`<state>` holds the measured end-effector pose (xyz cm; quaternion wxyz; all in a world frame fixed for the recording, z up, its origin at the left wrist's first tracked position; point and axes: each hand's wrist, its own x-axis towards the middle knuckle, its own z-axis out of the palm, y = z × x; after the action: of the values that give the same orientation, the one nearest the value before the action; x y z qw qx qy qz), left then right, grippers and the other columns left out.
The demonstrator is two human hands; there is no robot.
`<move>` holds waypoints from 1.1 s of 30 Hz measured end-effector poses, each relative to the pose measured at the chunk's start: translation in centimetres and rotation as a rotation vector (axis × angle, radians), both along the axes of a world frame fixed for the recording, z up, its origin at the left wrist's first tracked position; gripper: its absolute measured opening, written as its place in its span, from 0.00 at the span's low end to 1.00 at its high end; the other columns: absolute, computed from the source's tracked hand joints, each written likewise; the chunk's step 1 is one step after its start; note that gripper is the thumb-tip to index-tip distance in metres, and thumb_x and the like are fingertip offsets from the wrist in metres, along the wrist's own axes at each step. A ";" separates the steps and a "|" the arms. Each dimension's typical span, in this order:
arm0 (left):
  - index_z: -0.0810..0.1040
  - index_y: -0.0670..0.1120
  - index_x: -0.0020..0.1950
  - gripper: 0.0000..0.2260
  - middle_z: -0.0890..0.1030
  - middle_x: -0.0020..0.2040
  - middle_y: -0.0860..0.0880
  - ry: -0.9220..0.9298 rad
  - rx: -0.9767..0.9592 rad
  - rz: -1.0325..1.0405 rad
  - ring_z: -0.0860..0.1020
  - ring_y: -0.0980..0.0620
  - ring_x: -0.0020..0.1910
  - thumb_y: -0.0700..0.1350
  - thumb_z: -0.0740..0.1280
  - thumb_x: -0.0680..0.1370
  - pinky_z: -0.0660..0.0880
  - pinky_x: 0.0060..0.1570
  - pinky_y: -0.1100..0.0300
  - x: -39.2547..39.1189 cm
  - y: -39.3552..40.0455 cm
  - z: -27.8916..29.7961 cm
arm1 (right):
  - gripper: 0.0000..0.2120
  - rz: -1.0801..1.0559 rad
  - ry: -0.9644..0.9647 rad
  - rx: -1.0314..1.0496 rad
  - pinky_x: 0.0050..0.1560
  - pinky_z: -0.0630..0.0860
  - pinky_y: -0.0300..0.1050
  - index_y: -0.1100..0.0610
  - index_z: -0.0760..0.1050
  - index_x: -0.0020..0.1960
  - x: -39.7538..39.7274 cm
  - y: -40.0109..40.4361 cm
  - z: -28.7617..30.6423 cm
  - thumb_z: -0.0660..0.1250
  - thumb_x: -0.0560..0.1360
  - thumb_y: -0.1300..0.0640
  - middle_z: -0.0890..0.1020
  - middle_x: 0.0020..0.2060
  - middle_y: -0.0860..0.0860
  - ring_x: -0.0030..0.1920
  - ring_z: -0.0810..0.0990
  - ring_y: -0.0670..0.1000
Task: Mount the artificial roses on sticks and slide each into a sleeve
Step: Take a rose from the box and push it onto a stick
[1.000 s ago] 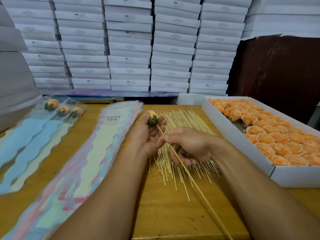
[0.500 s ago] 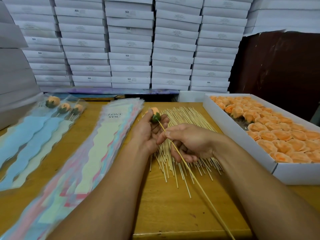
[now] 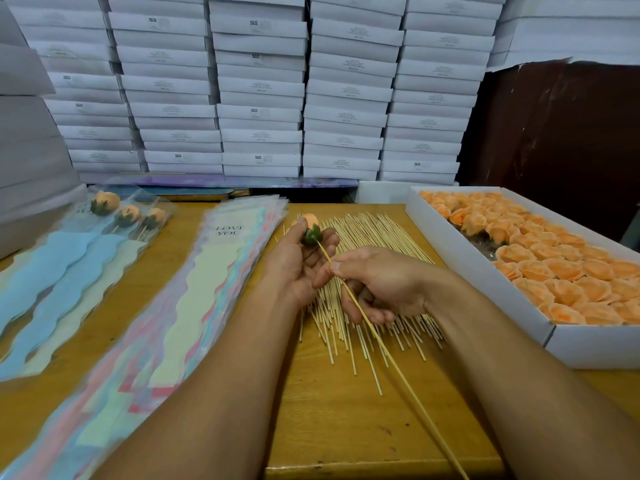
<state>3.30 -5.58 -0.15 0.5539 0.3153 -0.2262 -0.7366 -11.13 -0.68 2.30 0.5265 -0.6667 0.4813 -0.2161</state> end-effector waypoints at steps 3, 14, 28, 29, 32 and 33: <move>0.80 0.38 0.43 0.18 0.85 0.37 0.42 0.011 0.002 -0.006 0.84 0.51 0.31 0.51 0.64 0.83 0.80 0.31 0.62 0.0 0.0 0.0 | 0.15 0.010 0.006 0.001 0.19 0.66 0.38 0.58 0.76 0.61 0.1 0.1 0.0 0.53 0.87 0.53 0.79 0.29 0.57 0.21 0.71 0.48; 0.79 0.38 0.47 0.15 0.86 0.39 0.42 -0.002 -0.008 -0.003 0.85 0.50 0.34 0.50 0.64 0.83 0.81 0.31 0.62 0.0 -0.1 -0.1 | 0.15 -0.019 -0.012 0.009 0.18 0.66 0.38 0.57 0.76 0.60 0.1 0.2 0.0 0.53 0.87 0.53 0.79 0.29 0.57 0.20 0.71 0.48; 0.80 0.38 0.47 0.16 0.86 0.38 0.42 -0.011 0.004 -0.012 0.85 0.51 0.33 0.51 0.64 0.83 0.80 0.29 0.62 -0.1 -0.2 -0.2 | 0.14 -0.017 -0.003 0.016 0.19 0.66 0.37 0.57 0.76 0.61 0.0 -0.1 0.0 0.54 0.87 0.52 0.80 0.29 0.56 0.21 0.72 0.48; 0.80 0.38 0.48 0.16 0.86 0.39 0.42 -0.016 0.005 -0.014 0.85 0.51 0.33 0.51 0.64 0.83 0.80 0.30 0.62 -0.1 -0.2 -0.2 | 0.14 -0.019 -0.002 0.017 0.19 0.66 0.37 0.57 0.76 0.61 0.0 -0.2 -0.1 0.54 0.87 0.52 0.80 0.29 0.57 0.21 0.72 0.48; 0.80 0.38 0.48 0.16 0.86 0.39 0.43 -0.034 0.008 -0.018 0.84 0.52 0.33 0.51 0.65 0.82 0.81 0.30 0.62 -0.2 -0.1 -0.2 | 0.14 -0.026 0.000 0.021 0.19 0.66 0.38 0.57 0.76 0.61 0.0 -0.1 -0.1 0.54 0.87 0.52 0.80 0.29 0.57 0.21 0.71 0.48; 0.81 0.38 0.48 0.16 0.86 0.39 0.43 -0.039 0.010 -0.019 0.84 0.52 0.33 0.51 0.65 0.82 0.80 0.29 0.62 -0.2 -0.1 -0.2 | 0.14 -0.026 -0.002 0.021 0.18 0.66 0.37 0.57 0.76 0.60 0.0 -0.1 -0.1 0.54 0.87 0.53 0.80 0.29 0.57 0.21 0.71 0.48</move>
<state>3.12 -5.64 -0.31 0.5410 0.3302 -0.2363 -0.7365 -11.12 -0.79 2.19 0.5313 -0.6545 0.4916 -0.2185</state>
